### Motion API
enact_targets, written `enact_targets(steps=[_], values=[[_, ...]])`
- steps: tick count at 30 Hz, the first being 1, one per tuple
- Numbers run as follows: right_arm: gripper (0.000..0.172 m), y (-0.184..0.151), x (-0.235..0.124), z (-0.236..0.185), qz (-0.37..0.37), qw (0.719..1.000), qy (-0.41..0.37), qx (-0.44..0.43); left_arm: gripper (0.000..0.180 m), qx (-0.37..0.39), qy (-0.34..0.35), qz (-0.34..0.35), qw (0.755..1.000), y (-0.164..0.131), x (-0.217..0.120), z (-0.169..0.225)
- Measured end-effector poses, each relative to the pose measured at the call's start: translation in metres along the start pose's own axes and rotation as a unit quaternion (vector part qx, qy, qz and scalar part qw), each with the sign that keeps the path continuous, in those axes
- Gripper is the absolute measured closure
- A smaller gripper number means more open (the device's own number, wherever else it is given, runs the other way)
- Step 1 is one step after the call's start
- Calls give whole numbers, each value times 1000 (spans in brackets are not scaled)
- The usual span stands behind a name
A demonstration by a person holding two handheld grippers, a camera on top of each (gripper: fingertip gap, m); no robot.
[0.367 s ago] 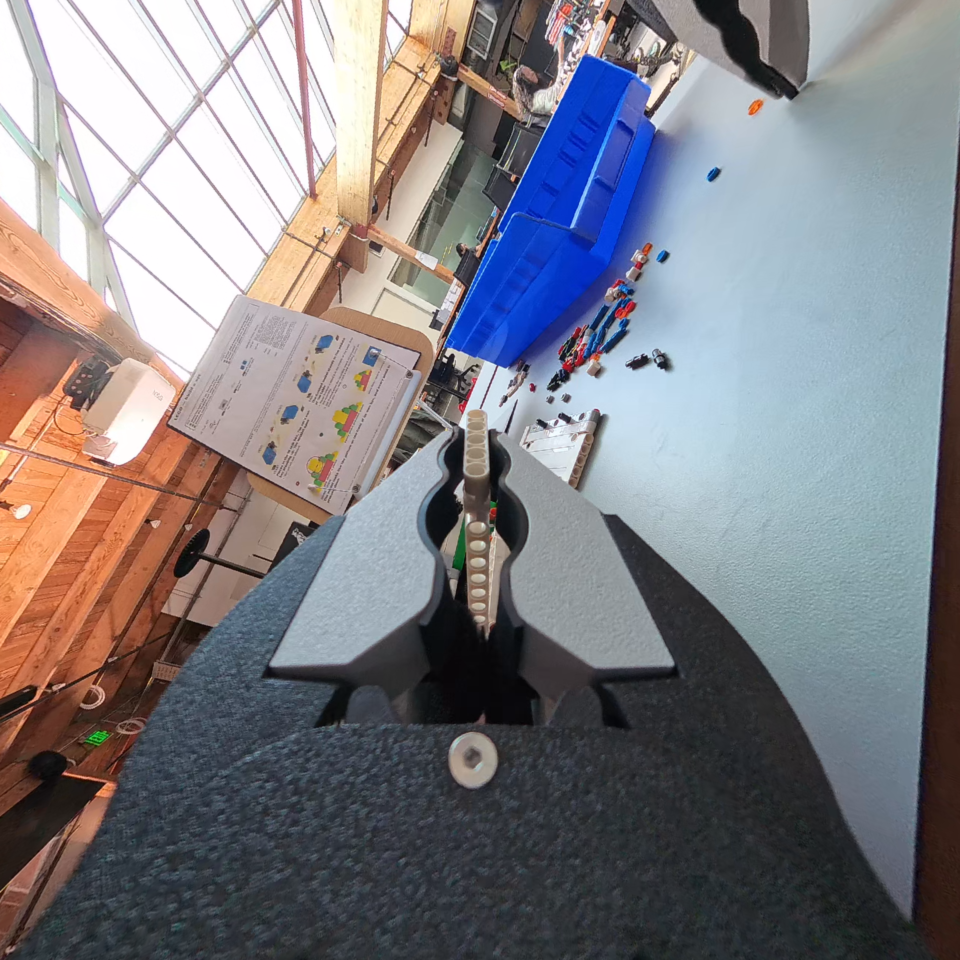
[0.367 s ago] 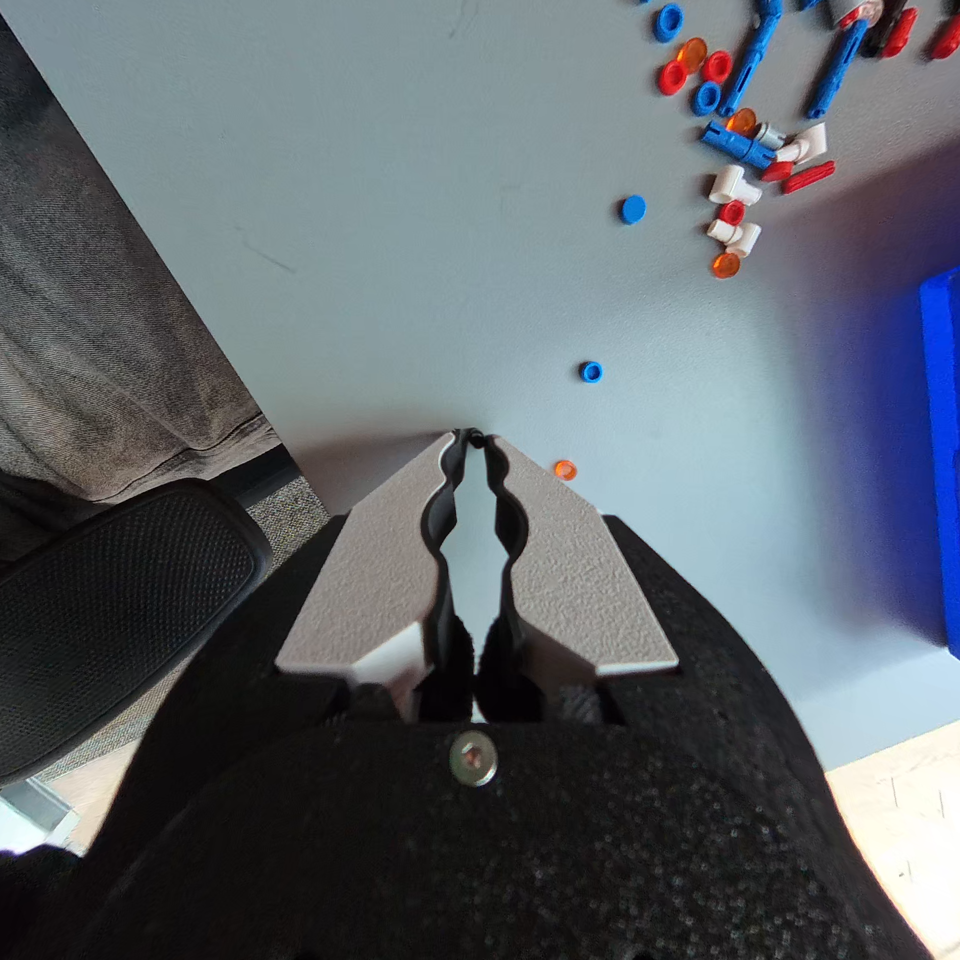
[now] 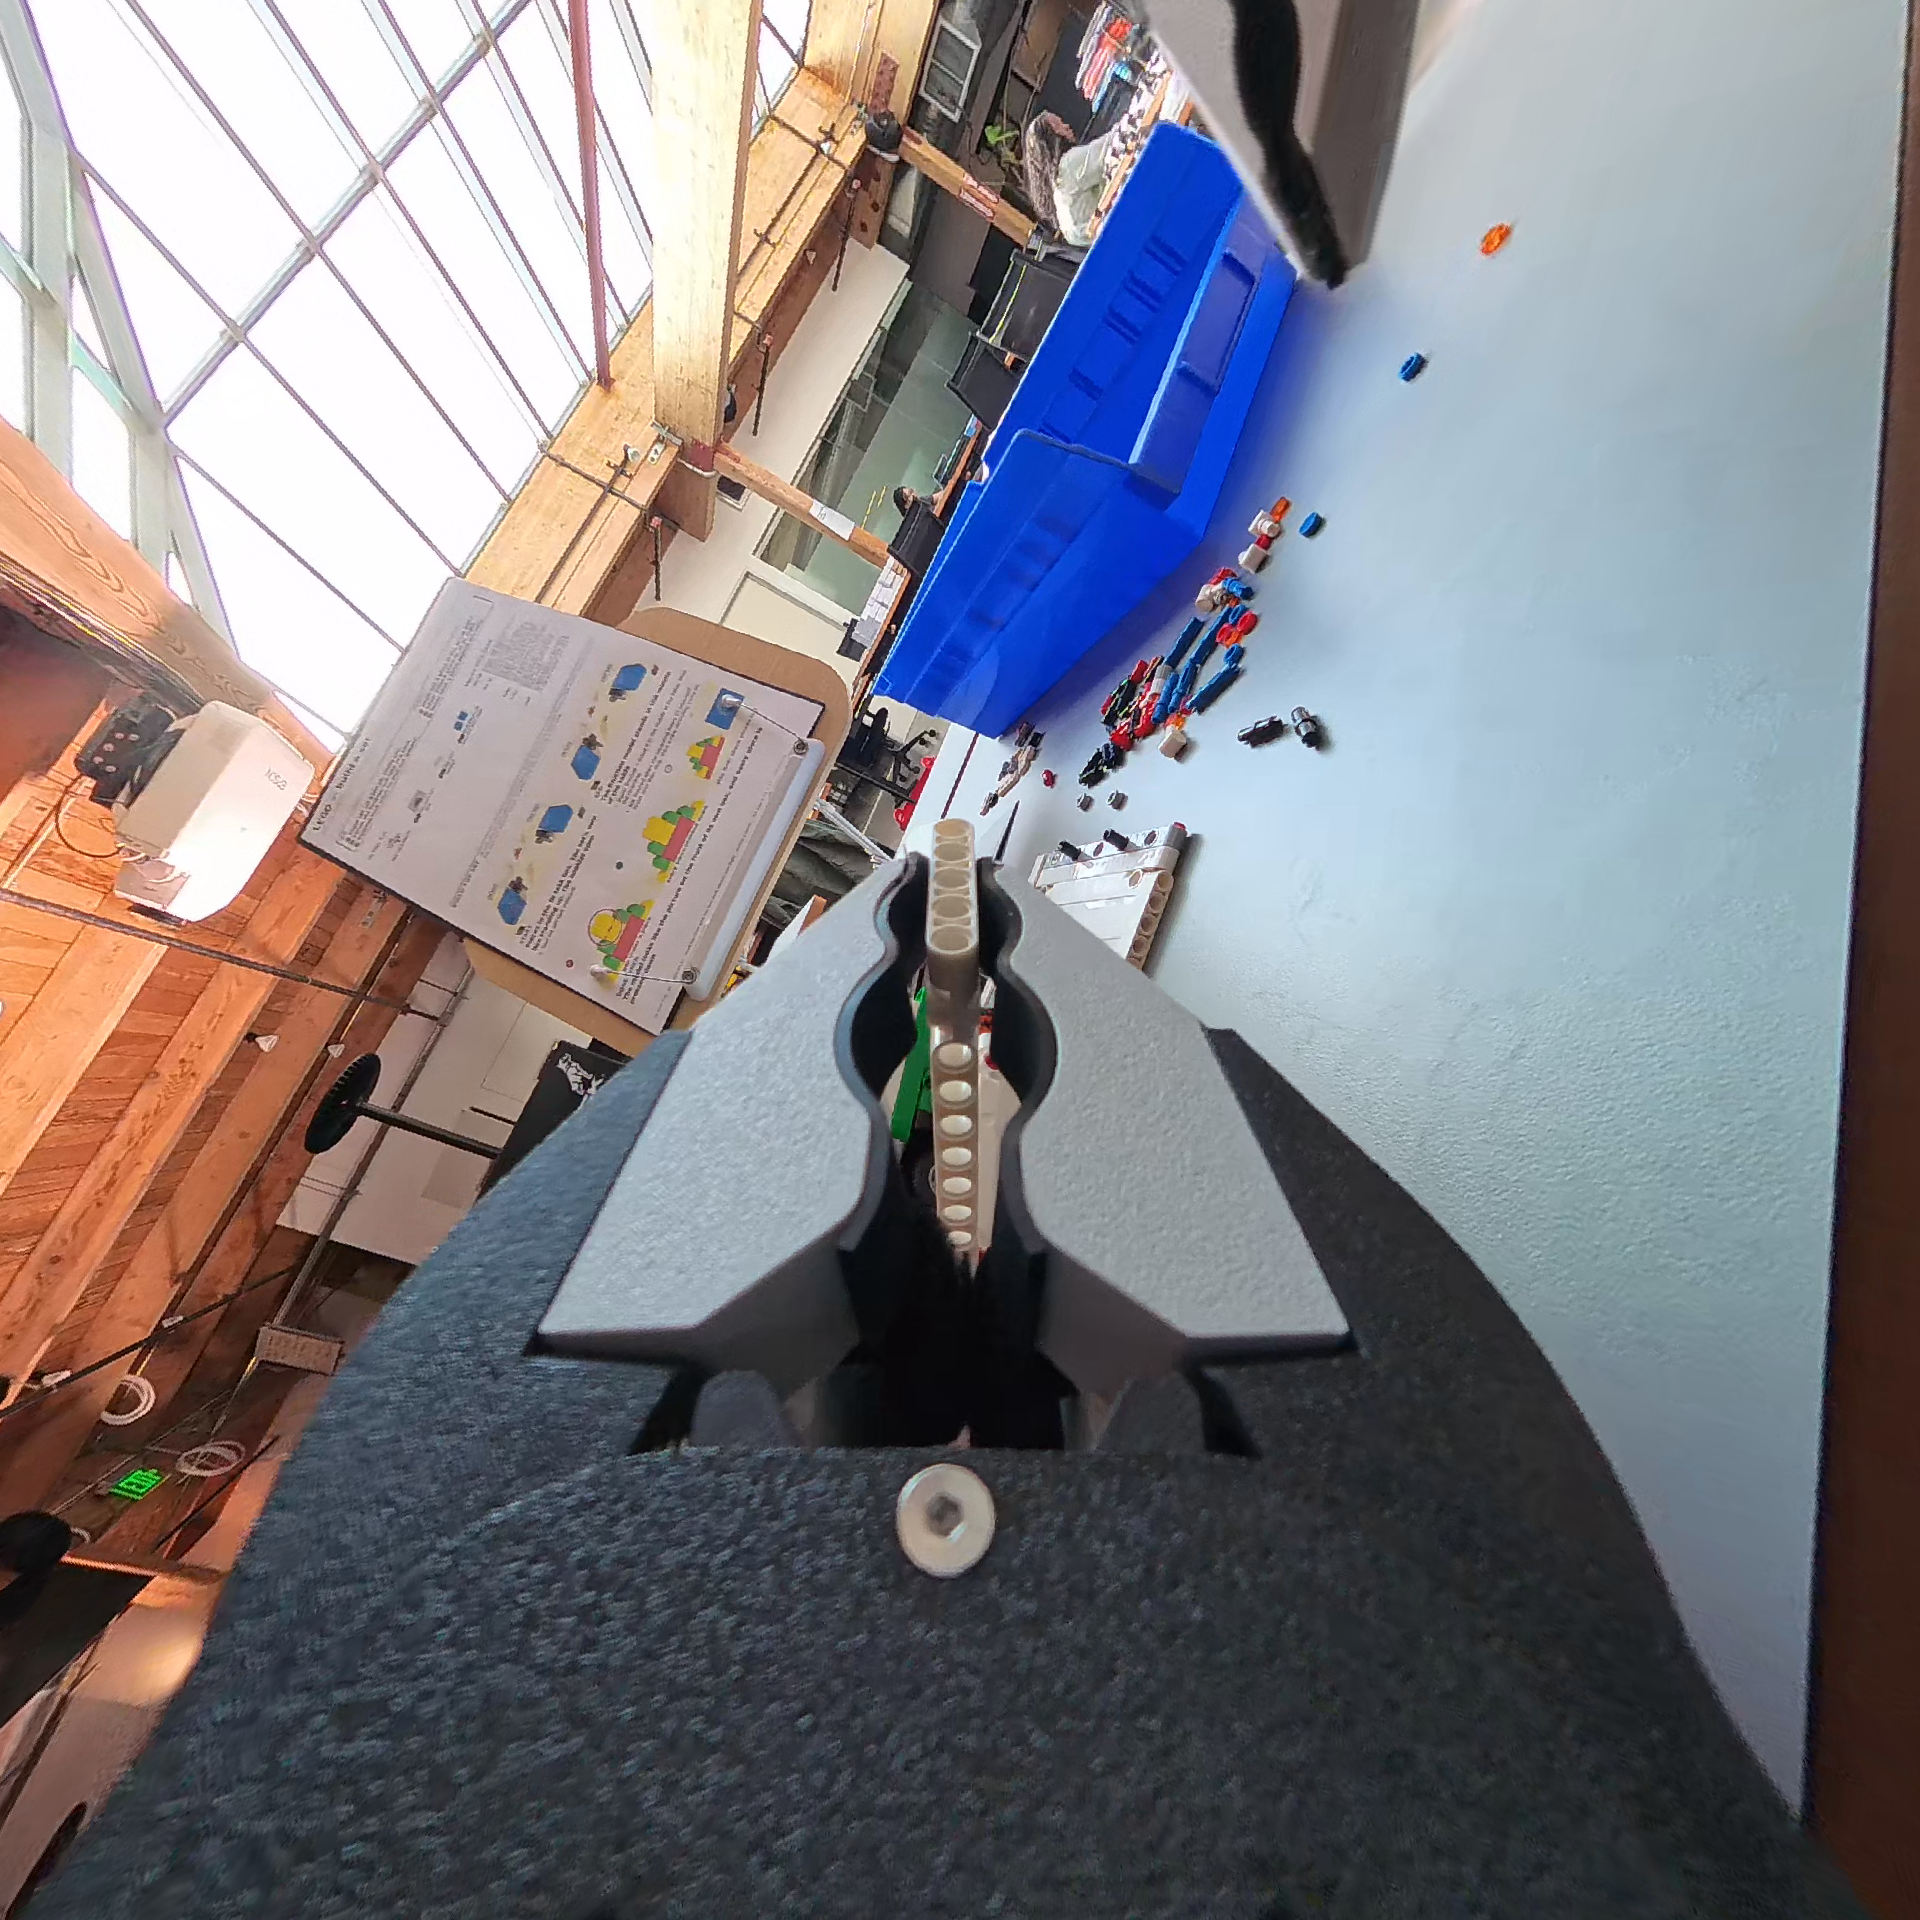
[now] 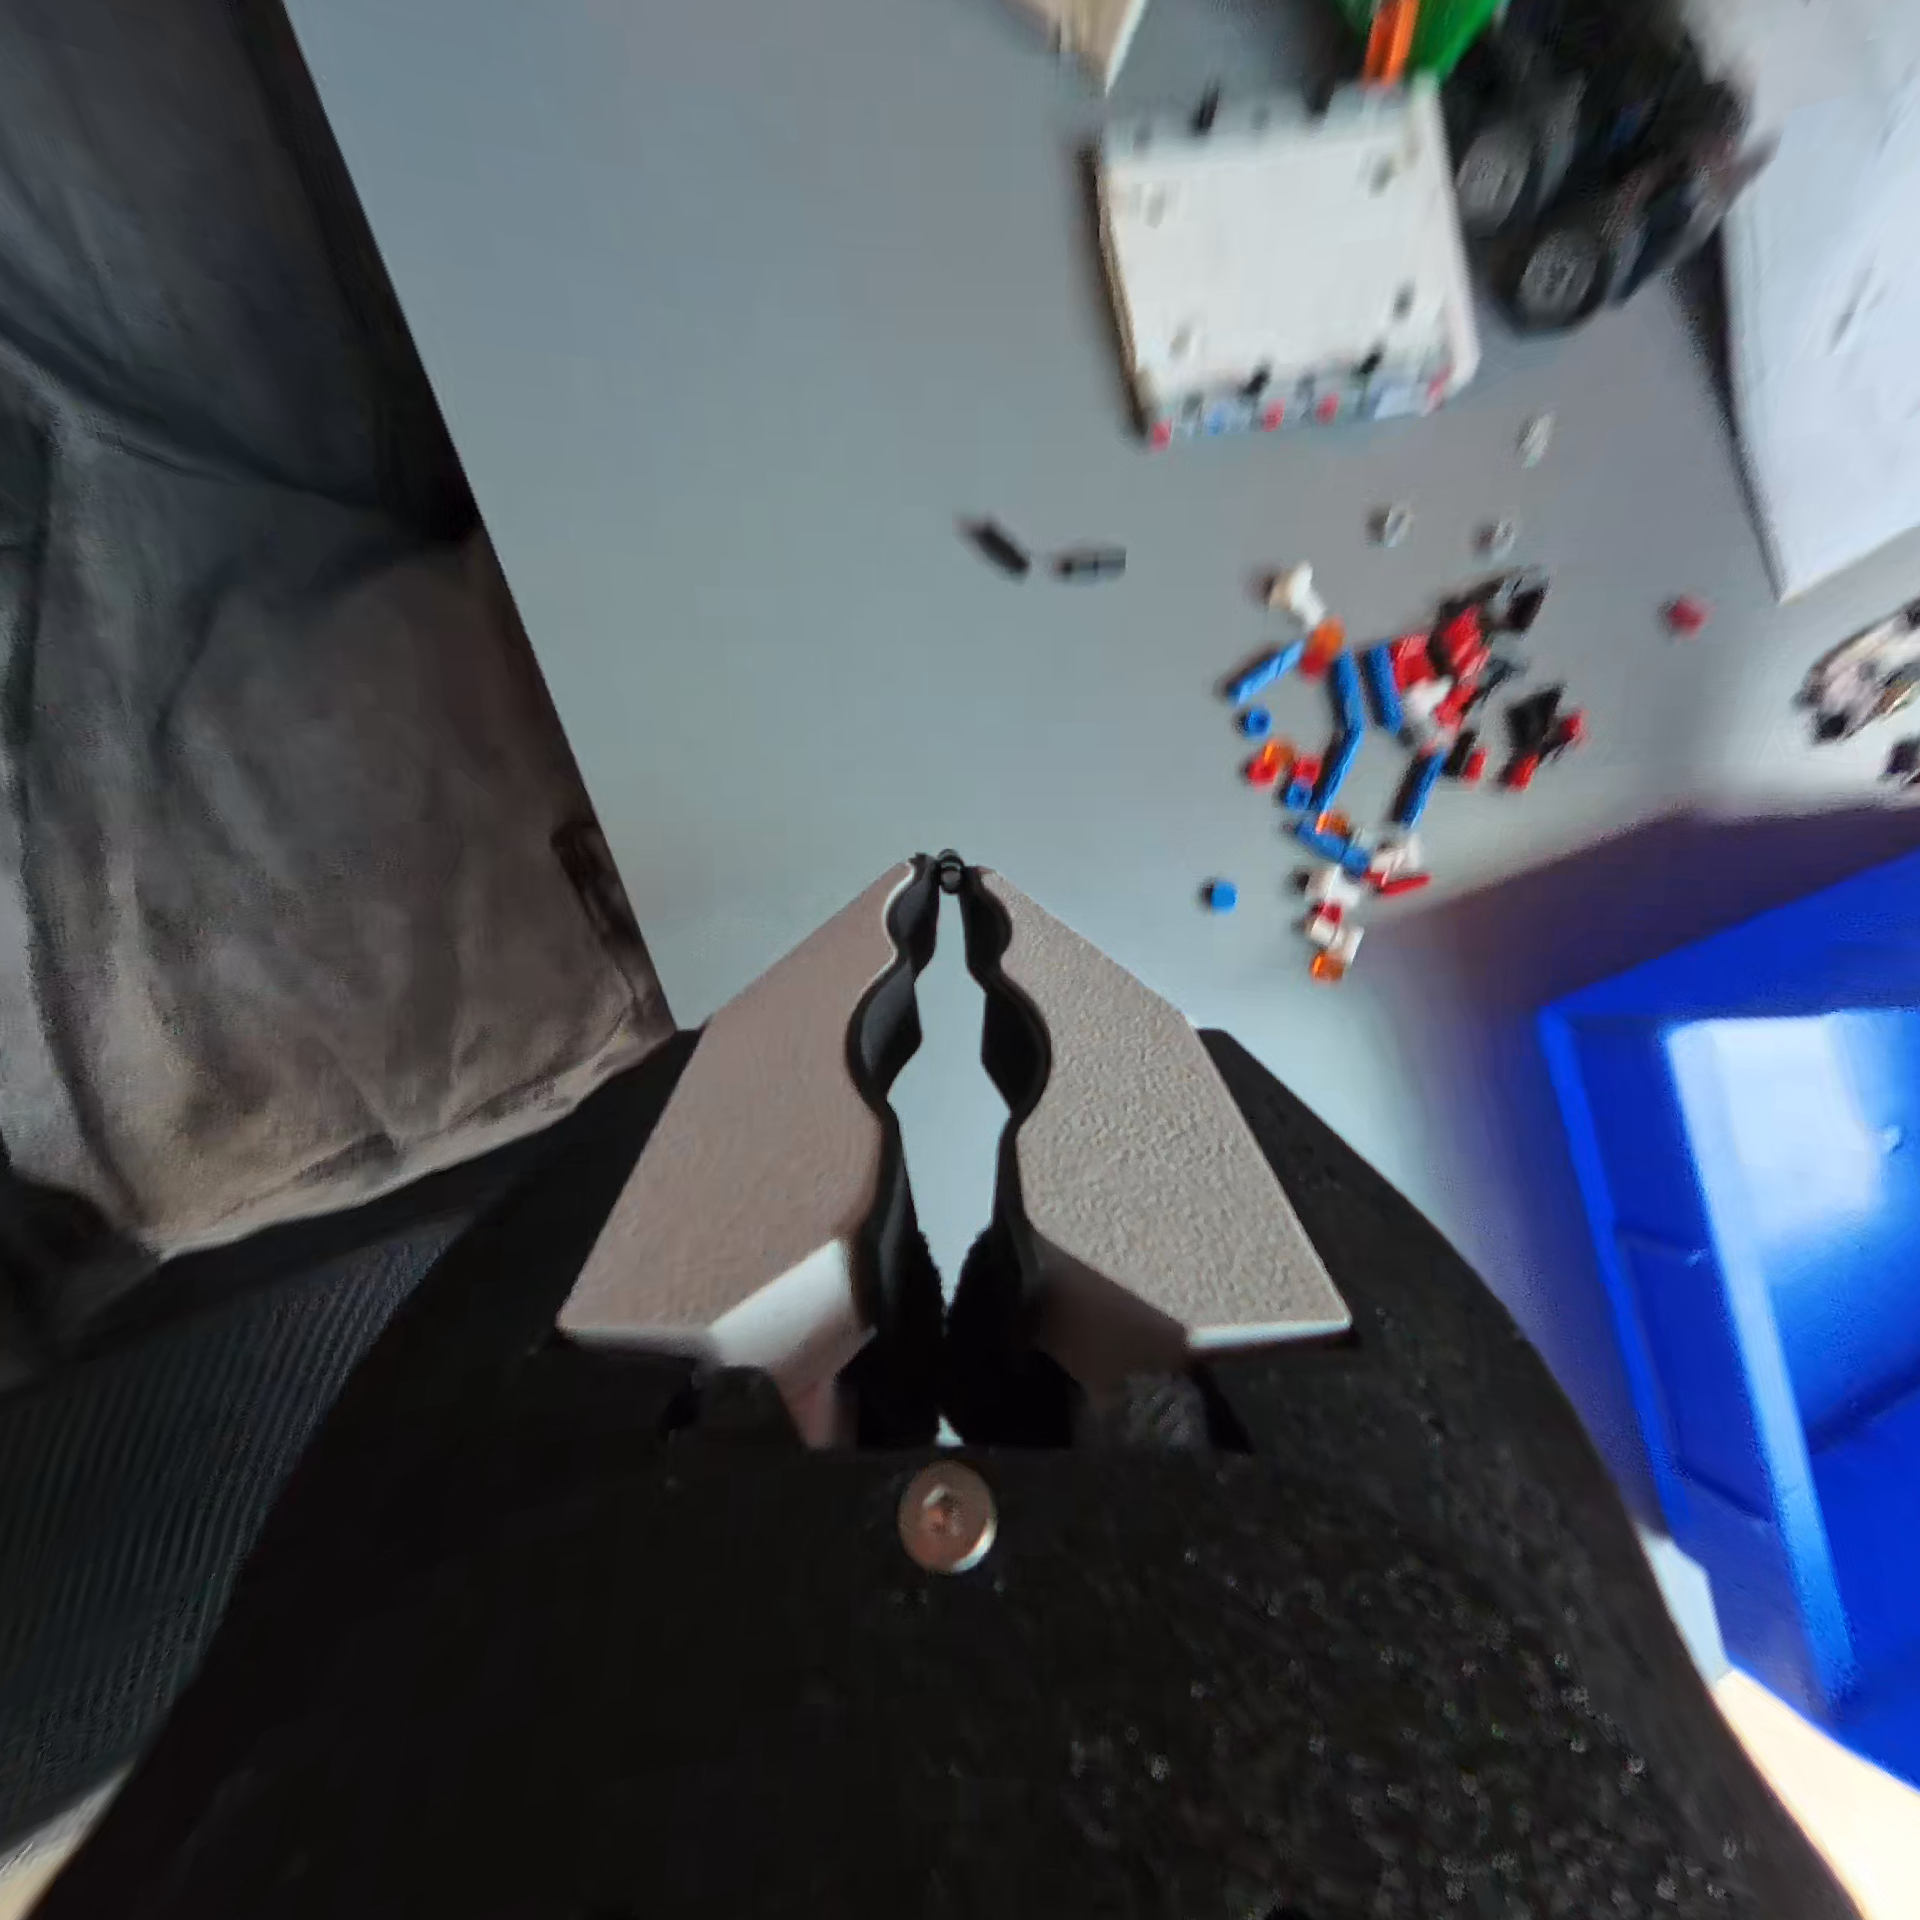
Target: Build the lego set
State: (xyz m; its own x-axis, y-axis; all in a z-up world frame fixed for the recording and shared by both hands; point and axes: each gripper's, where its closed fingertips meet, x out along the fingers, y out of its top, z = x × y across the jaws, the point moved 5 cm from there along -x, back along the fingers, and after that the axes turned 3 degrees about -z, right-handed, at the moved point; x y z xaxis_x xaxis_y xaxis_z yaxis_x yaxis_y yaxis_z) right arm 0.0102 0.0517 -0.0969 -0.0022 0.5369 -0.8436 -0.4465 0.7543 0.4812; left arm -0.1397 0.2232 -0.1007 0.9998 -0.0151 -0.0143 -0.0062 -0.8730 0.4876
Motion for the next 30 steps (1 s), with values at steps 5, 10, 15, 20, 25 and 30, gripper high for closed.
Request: enact_targets(steps=[5, 10, 15, 20, 25, 30], values=[[168, 91, -9, -44, 202, 976, -70, -51, 174, 5, 3, 10, 1000, 5, -3, 1], [168, 133, 19, -74, 287, 941, -172, -45, 174, 24, -3, 15, 1000, 9, -4, 8], [168, 140, 37, -78, 250, 936, -236, -69, 174, 11, -13, 20, 1000, 10, -5, 8], [168, 136, 38, -72, 247, 938, -237, -61, 174, 11, -16, 25, 1000, 11, -6, 8], [168, 134, 42, -70, 241, 941, -232, -58, 174, 26, -13, 20, 999, 10, -5, 10], [169, 132, 41, -69, 229, 942, -235, -77, 174, 35, -17, 25, 999, 11, -5, 12]])
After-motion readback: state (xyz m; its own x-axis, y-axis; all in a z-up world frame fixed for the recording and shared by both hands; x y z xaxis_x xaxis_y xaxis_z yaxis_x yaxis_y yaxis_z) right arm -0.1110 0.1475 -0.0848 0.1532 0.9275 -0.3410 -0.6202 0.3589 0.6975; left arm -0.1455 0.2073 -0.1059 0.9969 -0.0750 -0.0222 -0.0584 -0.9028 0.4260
